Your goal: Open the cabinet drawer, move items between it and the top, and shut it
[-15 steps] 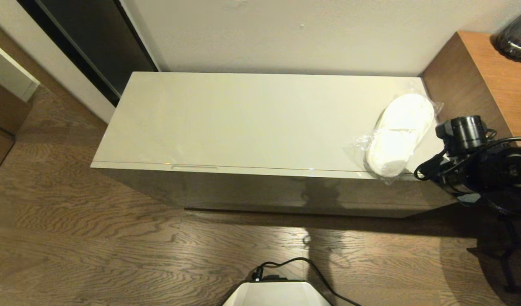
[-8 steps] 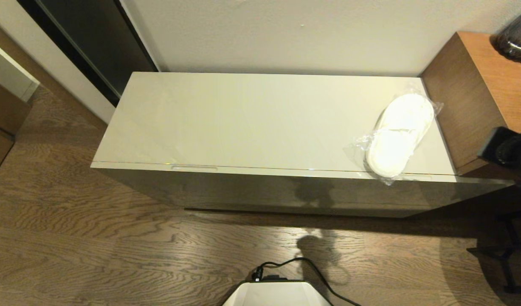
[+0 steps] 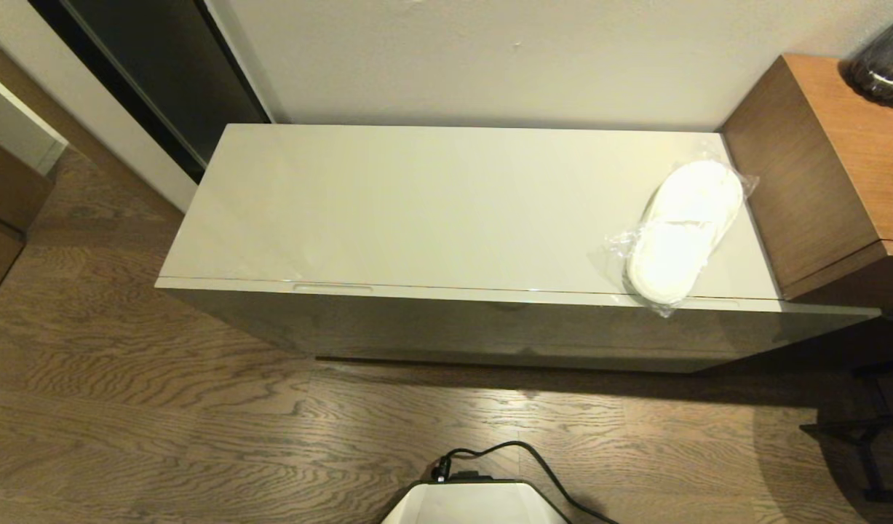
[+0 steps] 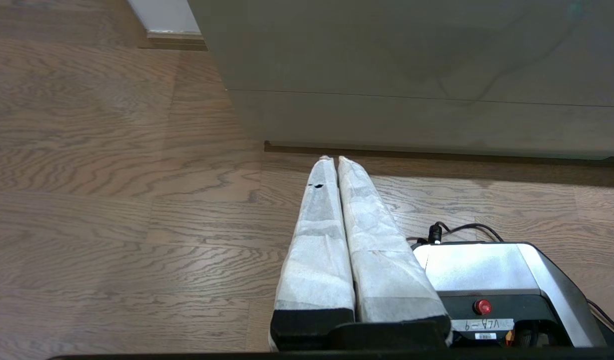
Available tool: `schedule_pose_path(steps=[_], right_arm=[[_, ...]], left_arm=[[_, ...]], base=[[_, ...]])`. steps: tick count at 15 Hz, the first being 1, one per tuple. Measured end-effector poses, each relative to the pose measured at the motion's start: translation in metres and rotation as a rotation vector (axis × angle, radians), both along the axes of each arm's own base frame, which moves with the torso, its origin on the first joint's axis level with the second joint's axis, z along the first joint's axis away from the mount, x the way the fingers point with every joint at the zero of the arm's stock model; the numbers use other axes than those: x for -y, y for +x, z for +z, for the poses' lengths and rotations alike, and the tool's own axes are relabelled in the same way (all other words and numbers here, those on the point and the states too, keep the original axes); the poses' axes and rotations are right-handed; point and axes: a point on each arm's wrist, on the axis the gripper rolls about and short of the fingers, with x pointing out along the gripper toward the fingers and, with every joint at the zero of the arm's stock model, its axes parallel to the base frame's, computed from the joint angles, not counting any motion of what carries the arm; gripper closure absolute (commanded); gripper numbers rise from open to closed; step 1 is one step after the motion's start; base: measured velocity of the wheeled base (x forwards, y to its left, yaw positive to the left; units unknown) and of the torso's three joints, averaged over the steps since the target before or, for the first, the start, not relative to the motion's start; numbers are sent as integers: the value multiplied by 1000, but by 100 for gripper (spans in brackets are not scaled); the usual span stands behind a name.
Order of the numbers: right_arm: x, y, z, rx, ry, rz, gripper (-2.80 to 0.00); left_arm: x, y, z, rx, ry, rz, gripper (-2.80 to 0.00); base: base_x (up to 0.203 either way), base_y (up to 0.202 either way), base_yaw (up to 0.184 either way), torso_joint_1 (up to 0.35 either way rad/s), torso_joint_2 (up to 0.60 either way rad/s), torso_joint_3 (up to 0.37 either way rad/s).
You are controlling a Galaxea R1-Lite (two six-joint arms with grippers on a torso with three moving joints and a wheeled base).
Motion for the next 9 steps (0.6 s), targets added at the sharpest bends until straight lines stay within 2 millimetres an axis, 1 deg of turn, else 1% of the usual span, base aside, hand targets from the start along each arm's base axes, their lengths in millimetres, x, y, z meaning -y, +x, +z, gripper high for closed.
schedule_pose_path(steps=[2, 3, 4, 5, 7, 9], right_arm=[[4, -43, -11, -44, -2, -4, 0], [0, -62, -17, -53, -1, -1, 0], [-6, -79, -24, -38, -7, 20, 0], [-11, -90, -30, -7, -13, 47, 0], [-16, -100, -48, 68, -57, 105, 0], [-17, -96, -71, 140, -159, 158, 0]], left_arm=[[0, 0, 0, 0, 0, -1, 0], [0, 0, 0, 0, 0, -1, 0], [0, 0, 0, 0, 0, 0, 0], [0, 0, 0, 0, 0, 0, 0], [0, 0, 0, 0, 0, -1, 0], [0, 0, 0, 0, 0, -1, 0]], base=[[0, 0, 0, 0, 0, 0], [0, 0, 0, 0, 0, 0], [0, 0, 0, 0, 0, 0], [0, 0, 0, 0, 0, 0], [0, 0, 0, 0, 0, 0], [0, 0, 0, 0, 0, 0]])
